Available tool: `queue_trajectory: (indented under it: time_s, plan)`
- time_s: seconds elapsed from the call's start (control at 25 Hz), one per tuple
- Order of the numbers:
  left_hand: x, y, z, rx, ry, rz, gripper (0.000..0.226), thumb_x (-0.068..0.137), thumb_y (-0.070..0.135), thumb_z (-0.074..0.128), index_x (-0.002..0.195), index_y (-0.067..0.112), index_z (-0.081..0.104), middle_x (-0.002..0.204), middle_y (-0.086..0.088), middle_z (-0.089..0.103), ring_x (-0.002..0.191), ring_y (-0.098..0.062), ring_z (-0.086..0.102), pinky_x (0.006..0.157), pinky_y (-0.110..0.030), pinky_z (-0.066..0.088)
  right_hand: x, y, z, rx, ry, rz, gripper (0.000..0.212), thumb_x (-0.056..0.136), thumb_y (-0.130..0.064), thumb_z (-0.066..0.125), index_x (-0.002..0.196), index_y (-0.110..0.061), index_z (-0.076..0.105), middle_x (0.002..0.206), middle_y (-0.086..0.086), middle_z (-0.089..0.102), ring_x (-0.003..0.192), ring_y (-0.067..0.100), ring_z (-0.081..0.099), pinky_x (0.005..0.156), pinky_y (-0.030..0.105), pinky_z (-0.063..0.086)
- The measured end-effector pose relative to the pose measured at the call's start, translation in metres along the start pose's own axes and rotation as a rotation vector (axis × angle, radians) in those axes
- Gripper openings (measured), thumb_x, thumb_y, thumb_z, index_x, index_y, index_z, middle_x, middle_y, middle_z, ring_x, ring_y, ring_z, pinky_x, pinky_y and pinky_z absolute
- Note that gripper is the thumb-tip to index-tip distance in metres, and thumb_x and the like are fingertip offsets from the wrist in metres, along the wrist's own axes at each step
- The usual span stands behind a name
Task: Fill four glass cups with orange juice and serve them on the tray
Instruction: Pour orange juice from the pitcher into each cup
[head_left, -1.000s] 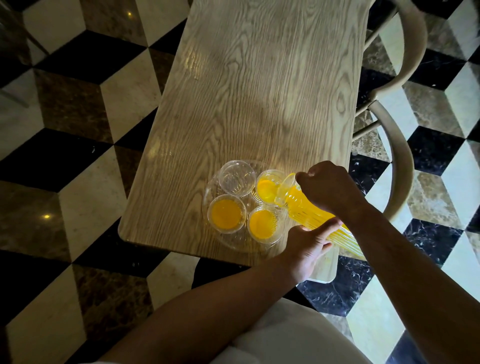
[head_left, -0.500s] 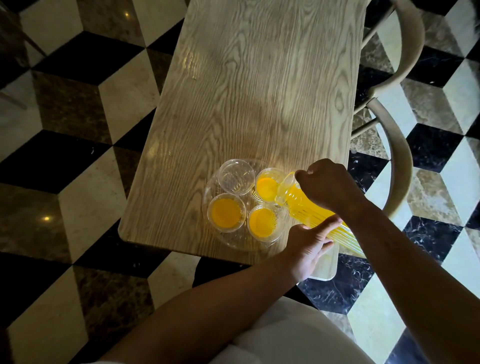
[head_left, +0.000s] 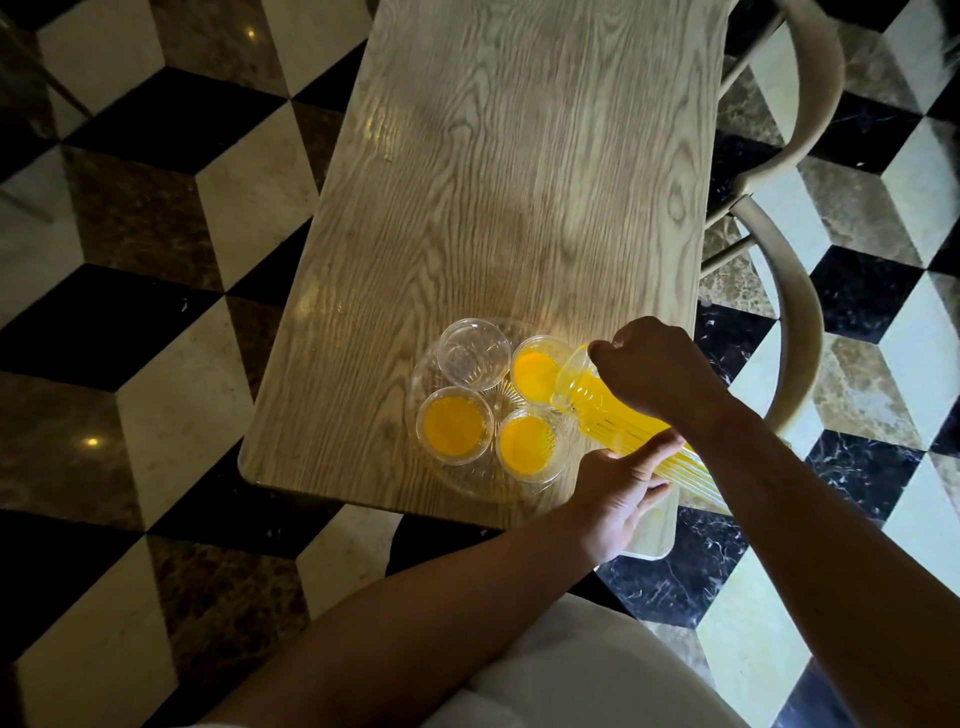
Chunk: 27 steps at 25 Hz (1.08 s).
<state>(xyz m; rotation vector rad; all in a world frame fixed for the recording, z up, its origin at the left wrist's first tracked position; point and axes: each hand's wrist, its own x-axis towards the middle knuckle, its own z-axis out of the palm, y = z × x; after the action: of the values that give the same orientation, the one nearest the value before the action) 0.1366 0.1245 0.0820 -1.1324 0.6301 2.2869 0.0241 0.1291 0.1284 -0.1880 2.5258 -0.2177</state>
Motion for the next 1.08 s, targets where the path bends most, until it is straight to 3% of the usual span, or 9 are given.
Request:
queue_trajectory:
  time_s: [0.12, 0.36, 0.52, 0.6, 0.72, 0.76, 0.92, 1.0, 1.08]
  plan:
    - [0.0, -0.002, -0.002, 0.005, -0.014, 0.001, 0.078, 0.004, 0.057, 0.099, 0.064, 0.014, 0.072, 0.087, -0.01, 0.06, 0.113, -0.032, 0.07, 0.109, -0.044, 0.055, -0.001, 0.0, 0.0, 0.031, 0.05, -0.005, 0.035, 0.098, -0.034, 0.046, 0.081, -0.006, 0.058, 0.078, 0.007, 0.05, 0.082, 0.03, 0.048, 0.072, 0.031, 0.033]
    - [0.005, -0.007, -0.003, 0.028, -0.041, 0.014, 0.068, -0.001, 0.063, 0.097, 0.052, 0.025, 0.08, 0.085, -0.004, 0.065, 0.118, -0.032, 0.069, 0.107, -0.04, 0.056, -0.002, 0.001, -0.002, 0.042, 0.073, -0.007, 0.035, 0.099, -0.035, 0.047, 0.095, -0.004, 0.064, 0.09, 0.007, 0.057, 0.093, 0.032, 0.056, 0.076, 0.031, 0.035]
    - [0.011, -0.01, -0.004, 0.01, -0.037, 0.011, 0.061, 0.004, 0.059, 0.099, 0.046, 0.022, 0.075, 0.075, -0.003, 0.059, 0.102, -0.028, 0.069, 0.105, -0.042, 0.056, -0.004, 0.0, -0.004, 0.044, 0.052, 0.024, 0.035, 0.097, -0.034, 0.048, 0.075, -0.008, 0.055, 0.072, 0.005, 0.051, 0.081, 0.032, 0.053, 0.073, 0.031, 0.034]
    - [0.01, -0.009, -0.004, 0.011, -0.066, 0.008, 0.05, 0.024, 0.052, 0.101, 0.05, 0.018, 0.075, 0.075, -0.003, 0.058, 0.104, -0.028, 0.069, 0.103, -0.04, 0.057, -0.004, 0.0, -0.005, 0.04, 0.044, 0.033, 0.035, 0.097, -0.033, 0.048, 0.07, -0.011, 0.051, 0.07, 0.005, 0.048, 0.08, 0.032, 0.052, 0.072, 0.031, 0.034]
    - [0.014, -0.011, -0.005, 0.028, 0.007, -0.02, 0.03, 0.078, 0.025, 0.092, 0.071, 0.017, 0.064, 0.079, -0.005, 0.056, 0.115, -0.033, 0.067, 0.11, -0.043, 0.054, -0.005, 0.0, -0.006, 0.037, 0.063, 0.026, 0.036, 0.097, -0.033, 0.047, 0.07, -0.01, 0.052, 0.071, 0.006, 0.049, 0.081, 0.034, 0.053, 0.072, 0.032, 0.034]
    - [0.015, -0.011, -0.006, 0.053, 0.026, -0.026, 0.031, 0.082, 0.023, 0.09, 0.074, 0.016, 0.061, 0.081, -0.006, 0.056, 0.113, -0.031, 0.068, 0.109, -0.043, 0.055, -0.006, 0.0, -0.007, 0.047, 0.071, 0.023, 0.036, 0.097, -0.034, 0.047, 0.073, -0.008, 0.056, 0.075, 0.008, 0.054, 0.083, 0.034, 0.054, 0.073, 0.032, 0.035]
    - [0.025, -0.014, -0.01, 0.107, 0.058, 0.074, 0.07, 0.038, 0.053, 0.099, 0.076, 0.019, 0.052, 0.092, -0.009, 0.051, 0.094, -0.021, 0.067, 0.091, -0.03, 0.061, -0.009, 0.001, -0.012, 0.034, 0.059, -0.014, 0.04, 0.101, -0.033, 0.044, 0.092, -0.003, 0.069, 0.107, 0.013, 0.069, 0.106, 0.035, 0.064, 0.078, 0.03, 0.038]
    - [0.029, -0.015, -0.011, 0.15, 0.108, 0.135, 0.077, 0.029, 0.062, 0.098, 0.073, 0.019, 0.052, 0.089, -0.008, 0.05, 0.088, -0.02, 0.062, 0.087, -0.029, 0.06, -0.014, -0.001, -0.016, 0.012, 0.067, -0.093, 0.036, 0.102, -0.029, 0.043, 0.101, -0.004, 0.068, 0.115, 0.013, 0.071, 0.112, 0.035, 0.064, 0.08, 0.03, 0.042]
    - [0.034, -0.018, -0.013, 0.211, 0.165, 0.183, 0.084, 0.025, 0.07, 0.098, 0.074, 0.017, 0.054, 0.084, -0.007, 0.049, 0.086, -0.019, 0.058, 0.086, -0.033, 0.055, -0.017, -0.006, -0.023, 0.131, 0.066, -0.041, 0.038, 0.1, -0.029, 0.047, 0.097, 0.0, 0.072, 0.112, 0.014, 0.074, 0.107, 0.035, 0.066, 0.087, 0.034, 0.049]
